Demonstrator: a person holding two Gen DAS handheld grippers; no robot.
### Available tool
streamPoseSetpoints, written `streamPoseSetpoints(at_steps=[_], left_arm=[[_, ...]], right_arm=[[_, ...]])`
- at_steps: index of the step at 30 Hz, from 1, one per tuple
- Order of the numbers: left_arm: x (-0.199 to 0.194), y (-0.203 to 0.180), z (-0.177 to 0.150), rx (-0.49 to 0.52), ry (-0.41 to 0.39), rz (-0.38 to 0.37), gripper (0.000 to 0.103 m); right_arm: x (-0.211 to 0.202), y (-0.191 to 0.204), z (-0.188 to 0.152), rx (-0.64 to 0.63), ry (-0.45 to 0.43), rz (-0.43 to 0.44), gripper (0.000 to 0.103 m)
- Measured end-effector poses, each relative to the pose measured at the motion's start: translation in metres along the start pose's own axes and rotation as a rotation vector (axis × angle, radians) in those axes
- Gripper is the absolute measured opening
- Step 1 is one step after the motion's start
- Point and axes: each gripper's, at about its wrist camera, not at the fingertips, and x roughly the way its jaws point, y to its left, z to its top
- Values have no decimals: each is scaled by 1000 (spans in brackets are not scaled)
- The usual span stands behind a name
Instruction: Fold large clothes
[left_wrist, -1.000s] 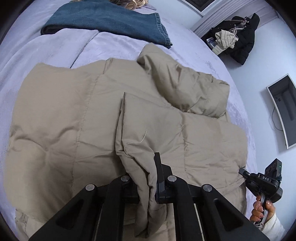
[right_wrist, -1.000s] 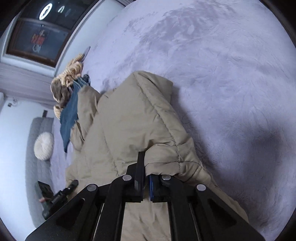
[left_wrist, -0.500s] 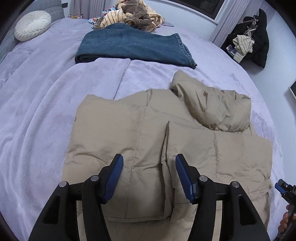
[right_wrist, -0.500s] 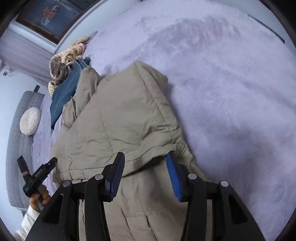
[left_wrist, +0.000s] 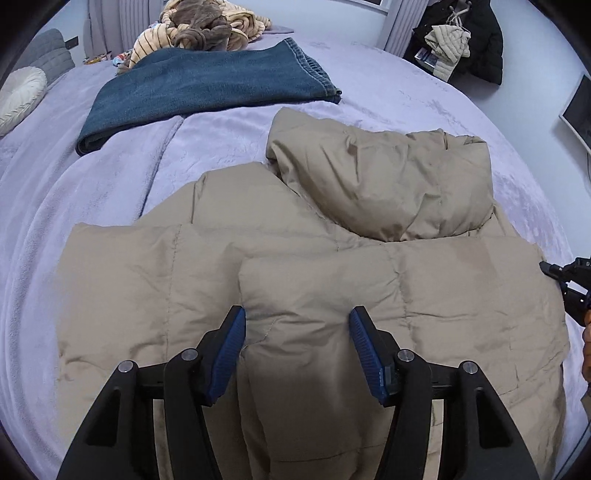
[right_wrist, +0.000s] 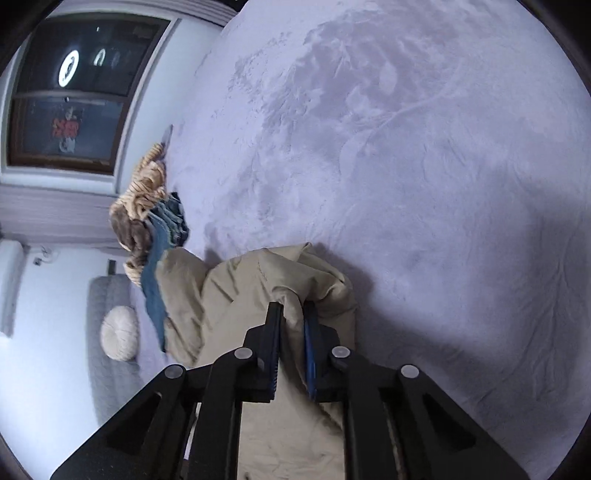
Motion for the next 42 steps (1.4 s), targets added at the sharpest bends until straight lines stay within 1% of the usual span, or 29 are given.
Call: streamPoseSetpoints(at_steps=[2, 3, 5, 7, 8, 10, 13, 16, 19, 22, 24, 27, 30, 32, 33, 34, 35, 36, 41, 42], left_arm=[[7, -2, -1, -2, 3, 0, 60], [12, -1, -2, -3, 4, -2, 60], [14, -2, -4, 0, 2, 7, 60], [11, -3, -5, 13, -5, 20, 60], [8, -3, -6, 21, -6, 29, 60], [-1, -3, -9, 37, -13, 50, 60], [-19, 4, -19, 31, -26, 62, 60], [-31, 11, -32, 13, -31, 75, 60], [-35, 16, -45, 0, -23, 100, 60], [-30, 19, -57, -11, -5, 119, 60], [-26, 15, -62, 13, -10, 137, 61], [-22, 12, -65, 37, -5, 159, 62], [-26, 12, -60, 17, 20, 167, 62], [-34, 11, -56, -1, 38, 173, 62], [-39, 11, -55, -7, 44, 173, 62], [-44, 11, -55, -12, 53, 170, 62], [-48, 10, -57, -16, 63, 167, 62], [-53, 8, -58, -18, 73, 164, 62], [-75, -2, -67, -27, 122, 154, 62], [-78, -4, -69, -30, 128, 150, 62]], right_arm=[[10, -6, 5, -47, -4, -85, 10], [13, -11, 6, -65, -4, -108, 10], [19, -13, 6, -96, -6, -124, 10], [15, -9, 3, -115, -26, -143, 11], [11, -6, 1, -130, -35, -160, 17], [-2, 3, -7, -189, -58, -232, 22], [-27, 18, -27, -314, -102, -302, 22], [-47, 28, -55, -411, -126, -334, 22], [-58, 32, -85, -482, -116, -355, 22], [-51, 30, -106, -526, -79, -395, 22], [-43, 22, -113, -537, -55, -425, 22], [-30, 18, -113, -567, -40, -454, 20], [-30, 22, -111, -572, -19, -476, 21], [-39, 25, -109, -549, -4, -468, 22], [-45, 27, -109, -535, 5, -459, 24], [-51, 27, -110, -518, 17, -448, 31], [-57, 26, -111, -498, 30, -437, 41], [-61, 26, -113, -482, 40, -428, 43], [-83, 24, -124, -413, 85, -396, 44], [-86, 24, -125, -400, 89, -391, 45]])
